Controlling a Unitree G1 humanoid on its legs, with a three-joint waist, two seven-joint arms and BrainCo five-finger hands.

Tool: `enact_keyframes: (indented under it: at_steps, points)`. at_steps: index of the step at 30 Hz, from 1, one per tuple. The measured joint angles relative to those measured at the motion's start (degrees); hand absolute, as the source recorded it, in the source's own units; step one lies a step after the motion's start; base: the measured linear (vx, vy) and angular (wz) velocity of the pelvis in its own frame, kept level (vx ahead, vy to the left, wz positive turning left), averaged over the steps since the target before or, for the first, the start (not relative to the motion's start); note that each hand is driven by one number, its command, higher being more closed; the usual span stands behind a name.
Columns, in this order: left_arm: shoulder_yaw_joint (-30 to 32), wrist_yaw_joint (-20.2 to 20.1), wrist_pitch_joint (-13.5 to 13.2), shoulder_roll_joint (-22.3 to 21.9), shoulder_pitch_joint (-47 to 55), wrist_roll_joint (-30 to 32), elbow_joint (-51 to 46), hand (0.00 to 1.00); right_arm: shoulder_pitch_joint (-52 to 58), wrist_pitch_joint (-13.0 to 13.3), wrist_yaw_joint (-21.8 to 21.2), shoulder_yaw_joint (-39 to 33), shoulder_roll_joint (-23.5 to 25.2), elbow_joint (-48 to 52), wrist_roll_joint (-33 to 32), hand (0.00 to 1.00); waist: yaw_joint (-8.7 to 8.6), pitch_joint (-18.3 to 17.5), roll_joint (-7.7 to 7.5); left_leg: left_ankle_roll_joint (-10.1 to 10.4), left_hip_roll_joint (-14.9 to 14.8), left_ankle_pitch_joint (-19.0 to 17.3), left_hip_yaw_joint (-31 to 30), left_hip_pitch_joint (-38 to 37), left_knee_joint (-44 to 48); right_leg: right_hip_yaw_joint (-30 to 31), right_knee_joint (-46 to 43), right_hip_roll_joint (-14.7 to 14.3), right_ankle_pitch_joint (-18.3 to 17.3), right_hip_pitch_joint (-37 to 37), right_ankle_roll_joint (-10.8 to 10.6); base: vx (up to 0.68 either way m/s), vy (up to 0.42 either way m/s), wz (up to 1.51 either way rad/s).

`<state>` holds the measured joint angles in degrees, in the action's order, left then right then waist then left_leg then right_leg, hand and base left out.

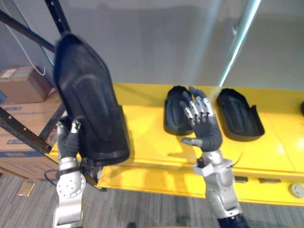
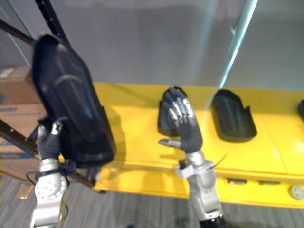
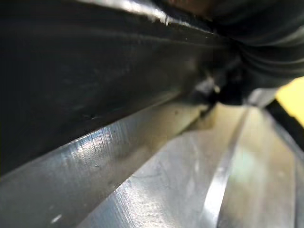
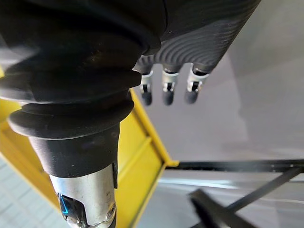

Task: Walk over and take plastic housings, then place them on the shelf

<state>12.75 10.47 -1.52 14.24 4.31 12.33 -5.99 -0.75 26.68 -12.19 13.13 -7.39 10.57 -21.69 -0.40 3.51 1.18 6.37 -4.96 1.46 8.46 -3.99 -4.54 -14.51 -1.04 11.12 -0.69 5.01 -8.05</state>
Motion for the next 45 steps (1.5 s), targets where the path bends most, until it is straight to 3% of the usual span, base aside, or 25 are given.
enact_keyframes:
  at_steps: [3, 8, 12, 18, 23, 29, 36, 45]
  points:
    - [-0.05, -0.9, 3.06, 3.41, -4.55, -0.01, 9.09, 1.0, 0.12, -1.88, -0.01, -0.02, -1.33, -0.4, -0.02, 0.0, -0.51, -0.34, 0.55, 0.17, -0.22, 0.25, 0.41, -0.01, -0.04, 0.44, -0.01, -0.23, 0.07, -0.36, 0.09, -0.04, -0.01, -0.07]
    - [-0.26, -3.49, 5.34, 10.77, -12.88, 0.06, 23.47, 1.0, 0.74, -3.25, -0.9, -0.08, -2.97, -0.39, -1.03, 0.0, -1.36, -0.53, 0.69, 0.56, -1.15, 0.53, 2.22, 0.0, -0.05, 2.28, -0.05, -1.16, 0.78, -1.76, 0.92, -0.05, -0.018, -0.22]
    - [-1.93, -4.81, 5.64, 17.11, -20.66, 2.83, 35.52, 1.0, 0.78, -5.25, -2.07, 0.05, -4.43, -0.24, -2.31, 0.0, -1.97, -0.6, 0.65, 0.84, -1.94, 0.7, 4.52, 0.05, -0.05, 4.87, 1.97, -2.17, 2.58, -2.53, 1.26, -0.04, -0.017, -0.28]
    - [-5.66, -8.12, 5.76, 21.39, -27.66, 8.71, 42.47, 1.0, 1.08, -6.91, -3.03, 1.18, -6.82, 0.35, -2.39, 0.0, -2.67, -0.59, 0.73, 1.04, -2.4, 0.84, 6.16, 0.0, -0.03, 6.73, 2.84, -2.77, 3.51, -3.16, 1.36, -0.03, -0.008, -0.14]
    - [-7.97, -11.16, 6.08, 21.99, -30.28, 11.16, 44.75, 1.0, 1.11, -7.26, -3.96, 1.25, -7.09, 0.35, -3.43, 0.0, -3.51, -0.54, 0.82, 1.04, -2.4, 0.84, 6.48, -0.02, -0.02, 7.06, 3.52, -2.86, 4.08, -3.1, 1.38, -0.01, -0.001, -0.06]
    - [-9.65, -13.13, 8.23, 22.0, -33.01, 11.28, 48.33, 1.0, 1.06, -8.12, -3.94, 1.29, -8.27, 1.61, -3.43, 0.0, -3.74, 0.06, 1.8, 1.06, -2.48, 0.83, 6.91, -0.26, -0.01, 7.55, 3.52, -2.99, 4.12, -3.16, 1.37, -0.01, 0.001, -0.04]
    - [-9.58, -13.15, 14.07, 23.58, -33.45, 9.94, 54.25, 1.0, 0.82, -10.61, -4.04, 1.09, -8.72, 2.75, -3.79, 0.0, -5.03, 0.6, 2.7, 1.16, -2.62, 0.7, 8.38, -0.6, -0.01, 9.29, 3.27, -3.27, 4.19, -4.07, 1.38, -0.01, 0.002, -0.1]
    - [-9.41, -13.22, 14.05, 23.7, -33.88, 7.88, 56.05, 1.0, 0.83, -10.95, -4.37, 0.99, -9.55, 5.25, -4.64, 0.0, -5.38, 2.55, 3.5, 1.35, -3.06, -0.21, 9.53, -1.0, 1.18, 10.2, 2.67, -3.56, 4.15, -4.26, 1.54, -0.01, 0.003, -0.07]
